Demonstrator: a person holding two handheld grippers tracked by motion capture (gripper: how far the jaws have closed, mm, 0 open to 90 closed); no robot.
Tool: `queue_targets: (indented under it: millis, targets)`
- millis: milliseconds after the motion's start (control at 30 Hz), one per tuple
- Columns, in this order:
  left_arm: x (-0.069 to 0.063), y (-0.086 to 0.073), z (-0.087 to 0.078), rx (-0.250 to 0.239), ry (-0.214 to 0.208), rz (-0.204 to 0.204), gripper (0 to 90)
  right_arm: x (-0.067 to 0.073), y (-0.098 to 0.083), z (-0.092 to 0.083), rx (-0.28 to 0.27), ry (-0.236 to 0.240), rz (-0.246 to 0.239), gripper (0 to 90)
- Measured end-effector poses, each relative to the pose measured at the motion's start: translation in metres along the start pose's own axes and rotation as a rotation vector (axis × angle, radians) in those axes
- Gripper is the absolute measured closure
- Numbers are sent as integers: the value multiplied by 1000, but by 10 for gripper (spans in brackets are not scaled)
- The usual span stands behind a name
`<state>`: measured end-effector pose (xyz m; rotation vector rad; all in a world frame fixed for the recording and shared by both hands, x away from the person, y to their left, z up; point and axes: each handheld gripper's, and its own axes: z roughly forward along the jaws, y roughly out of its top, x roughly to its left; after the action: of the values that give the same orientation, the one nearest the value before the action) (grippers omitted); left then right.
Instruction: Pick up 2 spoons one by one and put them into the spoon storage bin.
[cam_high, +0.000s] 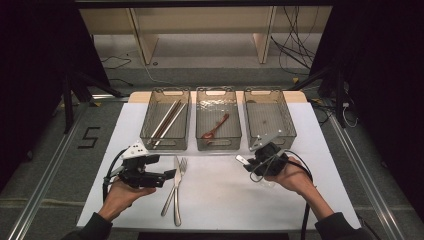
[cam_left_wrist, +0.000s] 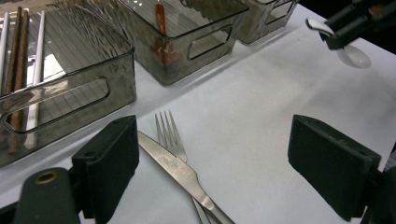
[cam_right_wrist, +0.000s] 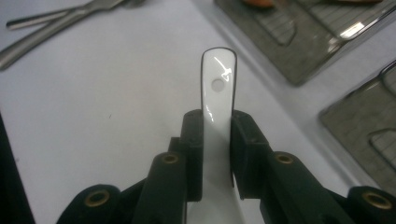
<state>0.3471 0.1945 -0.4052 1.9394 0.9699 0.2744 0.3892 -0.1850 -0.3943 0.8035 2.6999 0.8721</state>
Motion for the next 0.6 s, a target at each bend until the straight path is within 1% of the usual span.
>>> queue_targets:
  millis: [167,233,467,600]
  targets:
    - [0,0,0,0,0,2,160,-11,16,-3,-50,-10,19,769]
    - [0,0,0,0,-1,0,160,-15,24,-3,-71,-22,29,769]
    - [0,0,0,-3,-2,-2,159,-30,51,-3,-114,-53,55,769]
    - [1,0,0,-1,-4,2,160,-37,66,0,-132,-70,64,768]
